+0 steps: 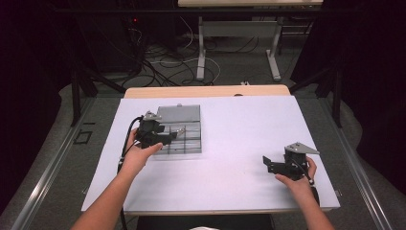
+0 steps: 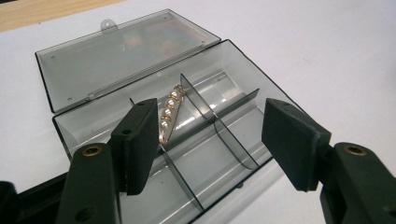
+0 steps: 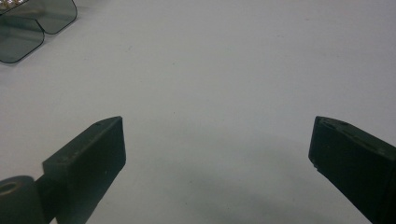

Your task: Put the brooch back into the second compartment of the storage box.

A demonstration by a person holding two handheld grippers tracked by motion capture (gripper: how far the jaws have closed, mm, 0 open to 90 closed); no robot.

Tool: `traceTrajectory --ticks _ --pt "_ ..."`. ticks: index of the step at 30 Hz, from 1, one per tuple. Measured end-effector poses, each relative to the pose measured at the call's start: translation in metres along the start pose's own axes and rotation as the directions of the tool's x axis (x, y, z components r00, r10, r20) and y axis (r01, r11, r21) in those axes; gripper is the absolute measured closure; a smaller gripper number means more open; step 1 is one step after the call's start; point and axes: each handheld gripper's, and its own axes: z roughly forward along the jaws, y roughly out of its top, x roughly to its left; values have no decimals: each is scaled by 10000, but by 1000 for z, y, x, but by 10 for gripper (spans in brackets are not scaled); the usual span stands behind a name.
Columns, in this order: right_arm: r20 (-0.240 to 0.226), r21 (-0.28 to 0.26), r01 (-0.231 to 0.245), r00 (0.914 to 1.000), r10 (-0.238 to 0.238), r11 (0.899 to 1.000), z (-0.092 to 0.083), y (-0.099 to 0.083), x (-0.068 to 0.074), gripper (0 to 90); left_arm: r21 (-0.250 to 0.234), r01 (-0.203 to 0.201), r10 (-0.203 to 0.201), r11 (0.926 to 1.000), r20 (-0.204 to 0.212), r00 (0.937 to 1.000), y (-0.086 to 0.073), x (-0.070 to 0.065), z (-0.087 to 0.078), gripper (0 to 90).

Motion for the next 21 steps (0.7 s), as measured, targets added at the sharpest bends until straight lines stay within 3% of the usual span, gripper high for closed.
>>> traceTrajectory --ticks 10,21 --pt "48 22 61 10000 -61 10000 0 0 0 35 -248 238 -237 9994 57 9997 -10 -2 -15 351" --pt "22 -44 68 10000 -68 10000 0 0 0 36 -336 633 -639 9974 -165 9978 -27 10 -26 297"
